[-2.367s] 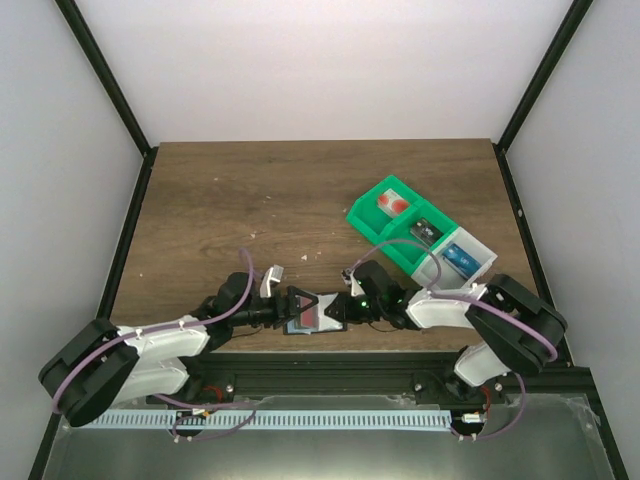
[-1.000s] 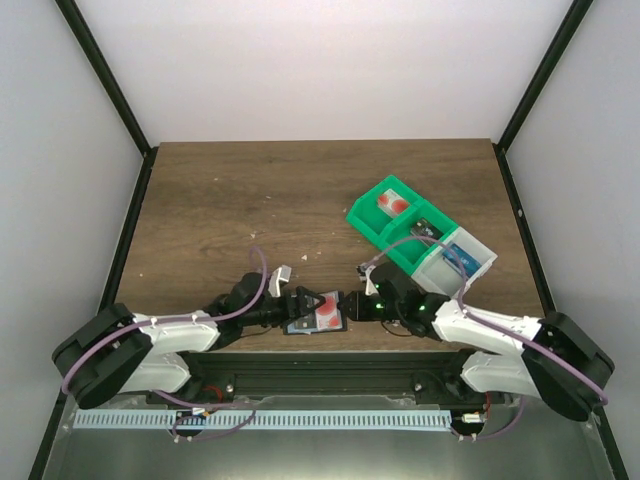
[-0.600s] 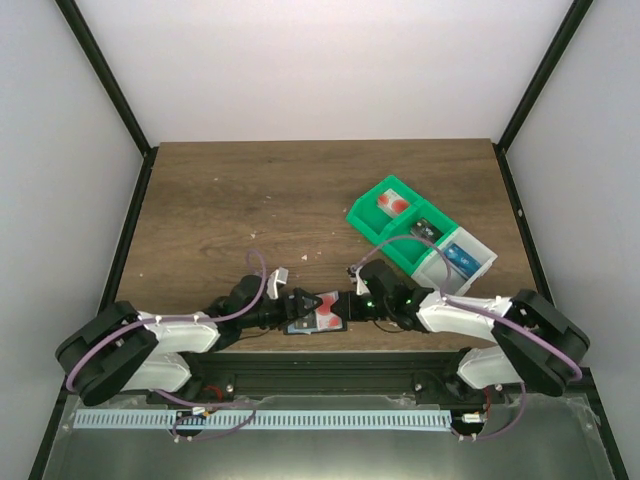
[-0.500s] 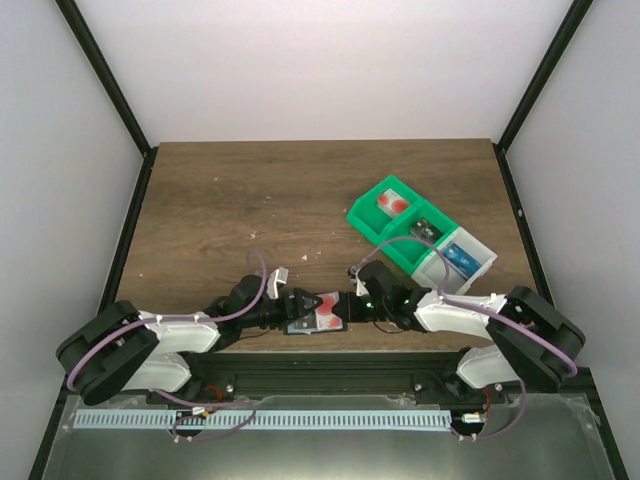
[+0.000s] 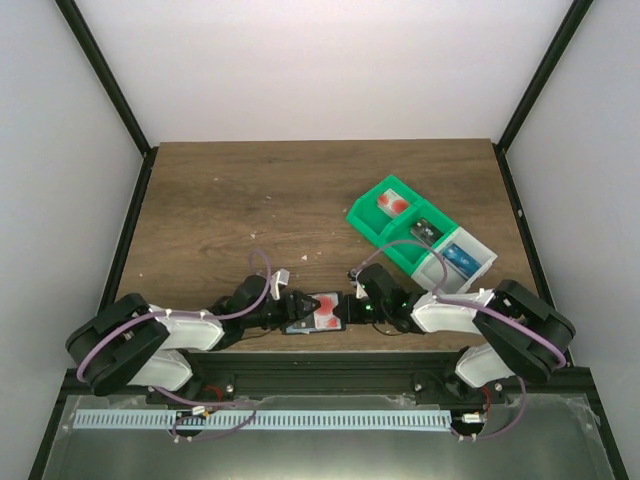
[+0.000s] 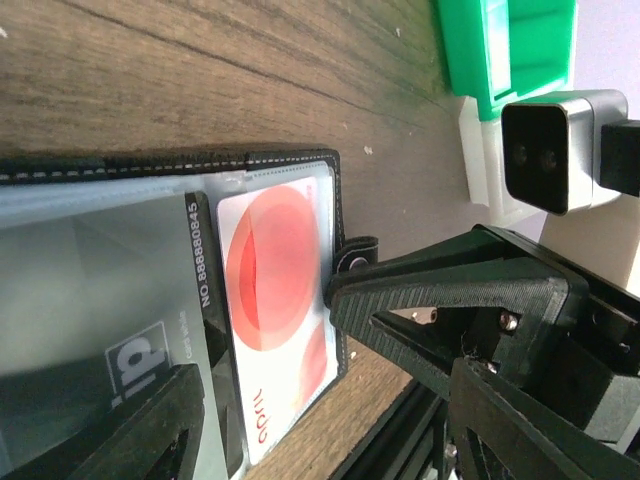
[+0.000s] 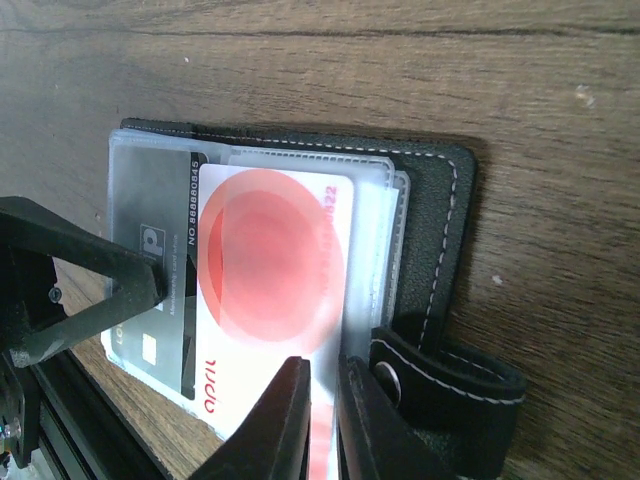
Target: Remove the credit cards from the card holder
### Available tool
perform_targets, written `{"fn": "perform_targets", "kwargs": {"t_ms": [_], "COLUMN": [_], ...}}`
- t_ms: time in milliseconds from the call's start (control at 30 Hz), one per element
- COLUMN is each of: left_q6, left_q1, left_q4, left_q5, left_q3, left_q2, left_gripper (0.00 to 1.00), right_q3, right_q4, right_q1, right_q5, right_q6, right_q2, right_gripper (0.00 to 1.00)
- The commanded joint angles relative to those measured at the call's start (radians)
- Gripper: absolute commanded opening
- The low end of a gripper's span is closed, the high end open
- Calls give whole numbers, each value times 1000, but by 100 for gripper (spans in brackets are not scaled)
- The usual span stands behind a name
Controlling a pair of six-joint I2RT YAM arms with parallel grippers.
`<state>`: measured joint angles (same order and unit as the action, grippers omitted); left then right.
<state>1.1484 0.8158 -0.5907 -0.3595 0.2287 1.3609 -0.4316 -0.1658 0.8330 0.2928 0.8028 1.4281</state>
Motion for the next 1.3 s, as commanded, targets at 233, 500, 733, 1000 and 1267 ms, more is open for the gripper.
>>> {"fn": "perform_targets", "kwargs": {"t_ms": [233,500,733,1000,1267], "left_q6": [-41,-51,-14,-19,-23], "left_q1": [-5,-6,-5,-6,-5], "left_q4": [-33,29,-87,-97,-112], "left_q5": [28,56,46,44,40], "left_q3": [57,73,11,7,1], "left_q2": [69,83,92,101,128], "left_gripper": [56,54,55,55,55], "right_q3": [51,28,-23,-49,-26], "right_q4": [14,38,83,53,28], "right_q1": [5,5,6,6,6], "right_q5": [-26,1,14,11,-2], "right_q6": [5,0,0,3,17], "right_q2": [26,-24,-130,-56,33], "right_gripper": [10,9,8,7,6]}}
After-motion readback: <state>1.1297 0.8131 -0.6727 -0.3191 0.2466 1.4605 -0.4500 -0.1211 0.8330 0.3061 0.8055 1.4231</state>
